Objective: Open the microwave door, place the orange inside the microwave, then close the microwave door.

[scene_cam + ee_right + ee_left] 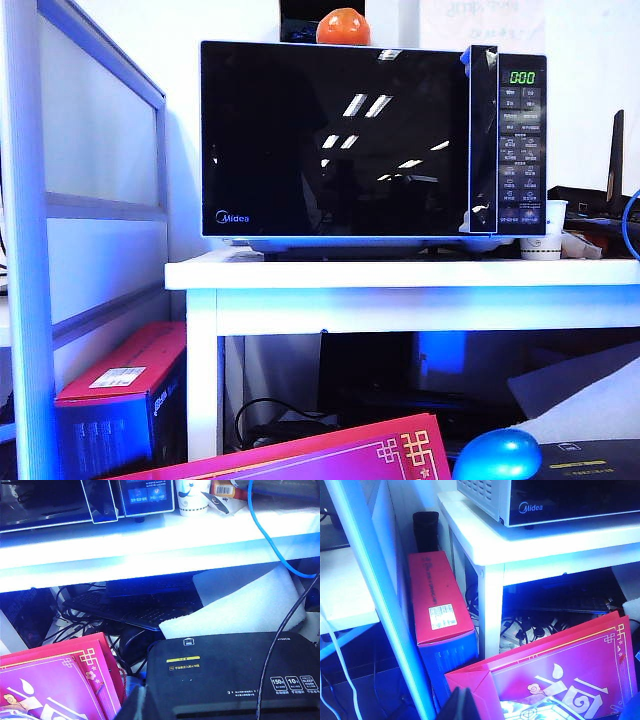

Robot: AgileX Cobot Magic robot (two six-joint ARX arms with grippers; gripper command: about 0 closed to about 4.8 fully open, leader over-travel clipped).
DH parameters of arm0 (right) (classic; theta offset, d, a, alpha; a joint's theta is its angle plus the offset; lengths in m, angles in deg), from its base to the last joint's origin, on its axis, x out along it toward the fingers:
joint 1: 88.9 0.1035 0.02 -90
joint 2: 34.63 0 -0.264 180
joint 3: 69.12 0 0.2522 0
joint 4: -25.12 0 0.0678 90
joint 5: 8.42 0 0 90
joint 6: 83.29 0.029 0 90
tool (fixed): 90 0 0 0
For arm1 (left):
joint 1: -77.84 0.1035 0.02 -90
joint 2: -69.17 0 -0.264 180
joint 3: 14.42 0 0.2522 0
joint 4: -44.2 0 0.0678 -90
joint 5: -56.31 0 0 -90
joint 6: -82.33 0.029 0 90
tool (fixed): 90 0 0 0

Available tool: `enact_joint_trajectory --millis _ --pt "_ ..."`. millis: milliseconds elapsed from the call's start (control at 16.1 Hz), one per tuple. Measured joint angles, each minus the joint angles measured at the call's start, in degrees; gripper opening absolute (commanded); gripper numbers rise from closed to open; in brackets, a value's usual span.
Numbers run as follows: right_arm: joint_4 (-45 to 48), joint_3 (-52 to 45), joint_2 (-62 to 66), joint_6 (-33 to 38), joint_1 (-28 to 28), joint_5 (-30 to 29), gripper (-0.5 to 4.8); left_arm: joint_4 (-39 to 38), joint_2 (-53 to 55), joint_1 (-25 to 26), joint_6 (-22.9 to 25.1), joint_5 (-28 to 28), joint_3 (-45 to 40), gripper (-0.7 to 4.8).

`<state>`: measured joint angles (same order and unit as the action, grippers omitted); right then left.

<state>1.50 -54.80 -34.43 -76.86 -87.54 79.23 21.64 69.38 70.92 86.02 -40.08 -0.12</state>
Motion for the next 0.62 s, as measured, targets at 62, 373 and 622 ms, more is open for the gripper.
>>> enact_joint_trajectory --millis 62,373,622 --pt "0.00 0.00 0.00 0.00 0.00 0.02 0.00 0.00 -0.02 0.00 0.00 0.00 0.00 -0.05" --pt "-0.02 0.00 0.00 0.00 0.00 -0.04 0.00 0.00 -0.02 0.00 -0.02 0.00 0.00 -0.05" --pt "5.07 0.00 0.00 0.02 0.00 -1.36 -0.01 1.73 -0.02 0.00 -0.61 -0.02 -0.09 -0.05"
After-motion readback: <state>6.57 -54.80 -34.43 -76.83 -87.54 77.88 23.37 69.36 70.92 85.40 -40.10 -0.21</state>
